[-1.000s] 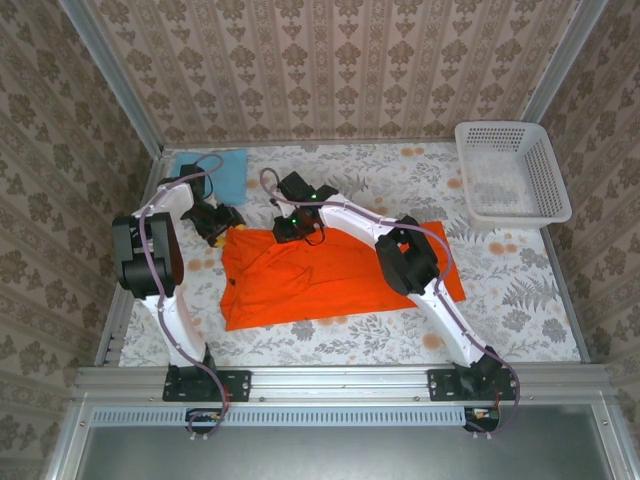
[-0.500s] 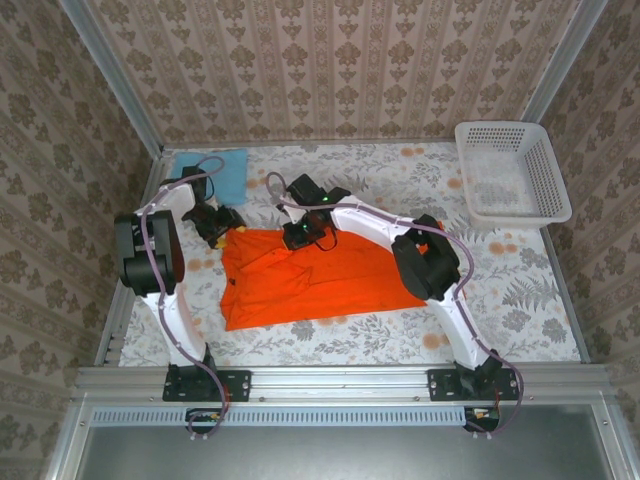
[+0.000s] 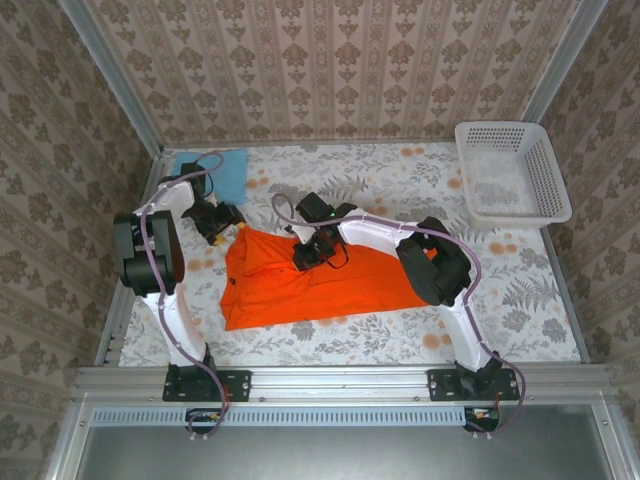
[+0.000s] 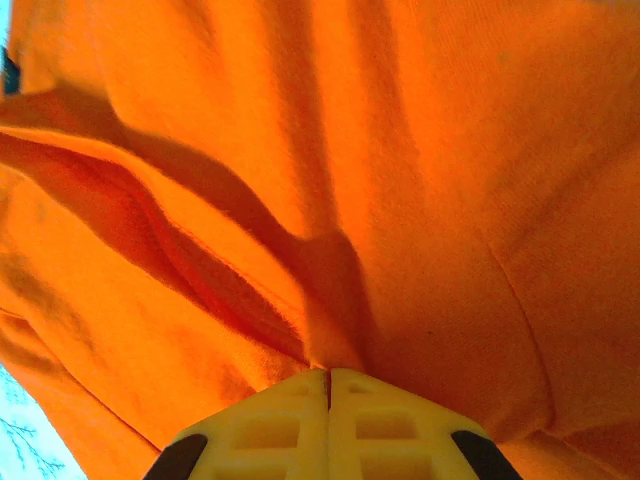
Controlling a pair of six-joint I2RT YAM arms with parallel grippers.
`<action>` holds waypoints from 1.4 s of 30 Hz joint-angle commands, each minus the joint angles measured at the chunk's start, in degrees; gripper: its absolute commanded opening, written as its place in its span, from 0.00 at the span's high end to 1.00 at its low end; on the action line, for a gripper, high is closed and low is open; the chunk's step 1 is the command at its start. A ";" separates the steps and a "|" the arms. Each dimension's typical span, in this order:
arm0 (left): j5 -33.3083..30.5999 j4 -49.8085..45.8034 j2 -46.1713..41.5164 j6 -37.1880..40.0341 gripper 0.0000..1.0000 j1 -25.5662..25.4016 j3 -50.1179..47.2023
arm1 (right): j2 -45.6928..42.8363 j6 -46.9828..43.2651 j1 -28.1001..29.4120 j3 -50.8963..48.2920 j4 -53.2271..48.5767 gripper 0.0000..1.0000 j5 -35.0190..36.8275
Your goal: Fold and stack the t-shirts
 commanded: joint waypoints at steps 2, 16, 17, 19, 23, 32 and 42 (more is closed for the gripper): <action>1.52 -0.56 0.31 0.59 0.35 -0.47 1.49 | -2.73 -1.35 0.30 -1.39 1.38 0.85 -0.08; 1.34 -2.85 3.49 3.01 0.29 -2.61 5.55 | -10.79 1.20 -0.82 -11.81 9.20 0.53 3.26; 0.29 -3.49 3.98 3.28 0.29 -2.62 6.17 | -11.84 1.75 -1.34 -13.02 10.01 0.51 3.72; -0.74 -4.25 4.80 3.77 0.29 -2.70 7.39 | -13.83 2.97 -2.84 -15.36 11.91 0.50 4.75; -2.13 -5.23 6.04 5.23 0.32 -3.37 9.72 | -18.83 6.56 -7.12 -21.29 16.90 0.48 6.28; -1.21 -4.15 6.82 4.64 0.38 -4.03 10.77 | -10.64 9.93 -6.50 -9.31 8.16 0.77 -2.27; 0.78 -5.09 8.28 3.92 0.35 -4.79 12.41 | 0.65 8.18 -2.29 5.32 -0.77 0.88 -5.16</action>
